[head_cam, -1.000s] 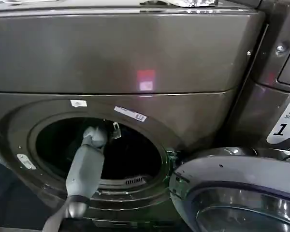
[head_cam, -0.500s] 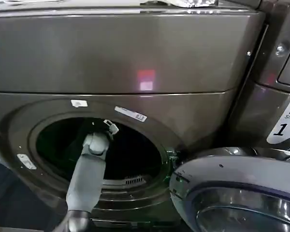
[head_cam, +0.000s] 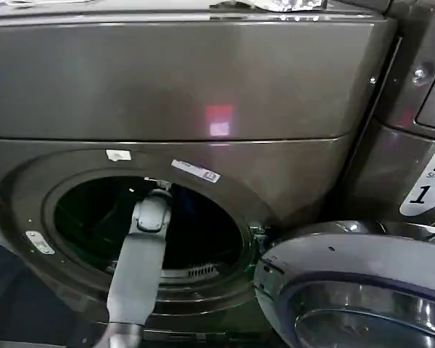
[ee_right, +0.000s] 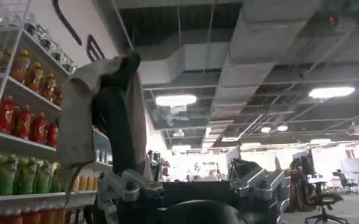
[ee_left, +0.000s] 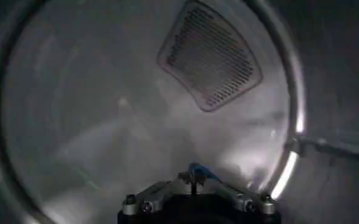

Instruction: Grasp the clothes from the dryer.

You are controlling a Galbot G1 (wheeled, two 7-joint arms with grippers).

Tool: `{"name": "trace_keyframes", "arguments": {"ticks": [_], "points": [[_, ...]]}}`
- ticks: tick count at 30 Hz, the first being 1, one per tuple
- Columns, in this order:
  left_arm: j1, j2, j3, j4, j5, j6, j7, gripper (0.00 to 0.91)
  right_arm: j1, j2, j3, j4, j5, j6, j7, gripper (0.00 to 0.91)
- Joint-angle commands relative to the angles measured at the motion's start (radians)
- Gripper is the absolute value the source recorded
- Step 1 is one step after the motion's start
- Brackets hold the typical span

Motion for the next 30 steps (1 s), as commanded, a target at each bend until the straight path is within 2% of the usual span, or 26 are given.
{"name": "trace_keyframes", "arguments": {"ticks": [1, 17, 23, 30], "points": [[-0.002, -0.005, 0.007, -0.027, -0.073, 0.047, -0.094, 0.000, -0.004, 0.007, 0.001, 0.003, -0.002, 0.011, 0.003, 0.907], [-0.013, -0.005, 0.007, -0.028, -0.073, 0.051, -0.096, 0.000, -0.007, 0.018, 0.003, 0.017, 0.003, 0.018, 0.000, 0.907], [-0.018, -0.003, 0.007, -0.032, -0.074, 0.054, -0.093, 0.000, -0.001, 0.023, 0.022, 0.052, 0.026, -0.037, -0.003, 0.907], [-0.018, 0.004, 0.007, -0.034, -0.073, 0.052, -0.091, 0.000, -0.002, 0.017, 0.030, 0.039, 0.018, -0.026, 0.010, 0.907]]}}
